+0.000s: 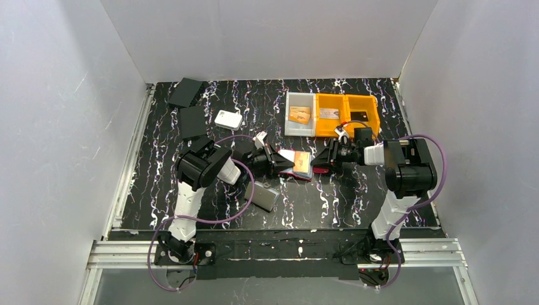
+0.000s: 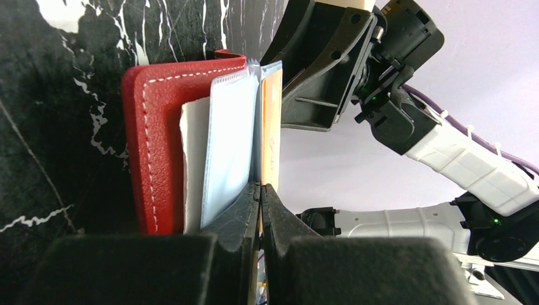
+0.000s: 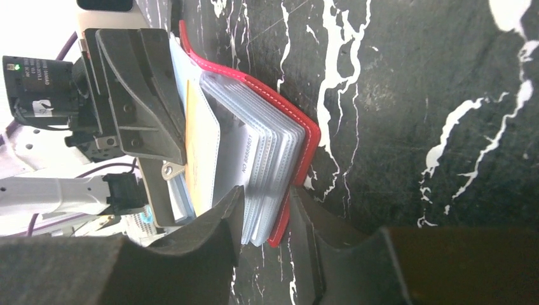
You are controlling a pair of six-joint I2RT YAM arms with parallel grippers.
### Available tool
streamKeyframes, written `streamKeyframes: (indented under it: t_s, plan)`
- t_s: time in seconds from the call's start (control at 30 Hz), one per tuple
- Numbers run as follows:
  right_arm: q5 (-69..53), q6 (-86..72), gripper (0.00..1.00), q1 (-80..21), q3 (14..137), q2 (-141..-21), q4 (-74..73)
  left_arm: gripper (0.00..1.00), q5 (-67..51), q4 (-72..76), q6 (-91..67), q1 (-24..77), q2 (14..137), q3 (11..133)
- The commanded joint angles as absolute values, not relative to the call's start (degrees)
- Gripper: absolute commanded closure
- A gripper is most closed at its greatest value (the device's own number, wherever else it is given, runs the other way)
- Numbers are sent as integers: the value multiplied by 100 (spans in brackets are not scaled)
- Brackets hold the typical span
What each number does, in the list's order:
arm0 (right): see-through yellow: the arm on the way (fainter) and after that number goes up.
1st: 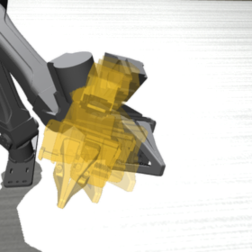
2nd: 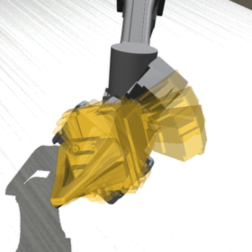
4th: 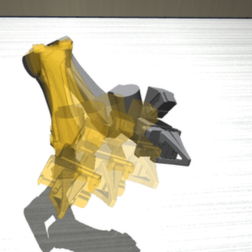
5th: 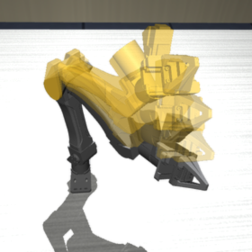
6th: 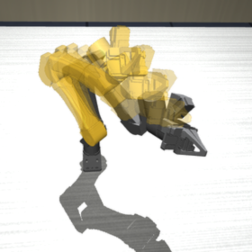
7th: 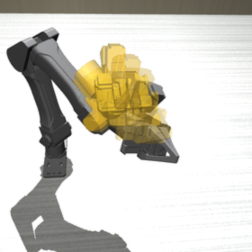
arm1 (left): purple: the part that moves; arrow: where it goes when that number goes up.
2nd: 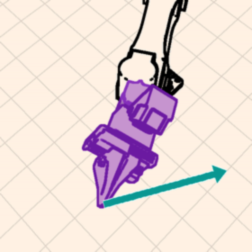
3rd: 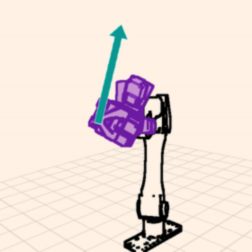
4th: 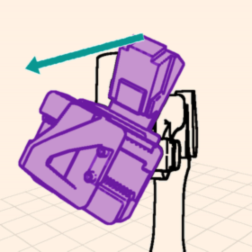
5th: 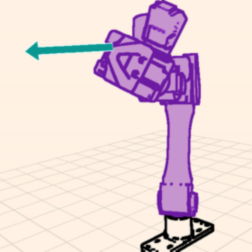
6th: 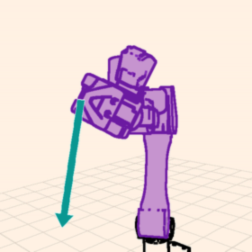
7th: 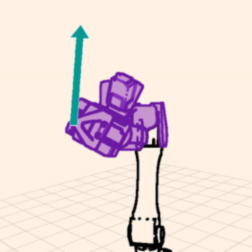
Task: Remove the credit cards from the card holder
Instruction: Remove the credit card from the card holder.
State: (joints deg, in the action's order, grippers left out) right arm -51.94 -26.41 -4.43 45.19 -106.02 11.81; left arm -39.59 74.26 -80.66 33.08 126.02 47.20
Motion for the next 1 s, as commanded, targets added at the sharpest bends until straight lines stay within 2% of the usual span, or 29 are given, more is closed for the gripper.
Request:
streamKeyframes:
  t_s: [0.0, 0.27, 0.57, 0.97]
  plan:
    - [-5619, -2956, 60, -378, 4396, -10529, 1623, 100, -4056, 7863, -8155, 3296, 12558, 4754]
    - [-5726, -2994, 57, -322, 4386, -10415, 1723, 100, -4061, 7994, -8256, 3296, 12596, 4742]
    - [-5897, -3284, 66, -316, 4321, -10487, 2029, 100, -4092, 8033, -8297, 3305, 12602, 4746]
    - [-6072, -3707, 64, -334, 4249, -10649, 2389, 100, -4111, 8066, -8349, 3349, 12650, 4803]
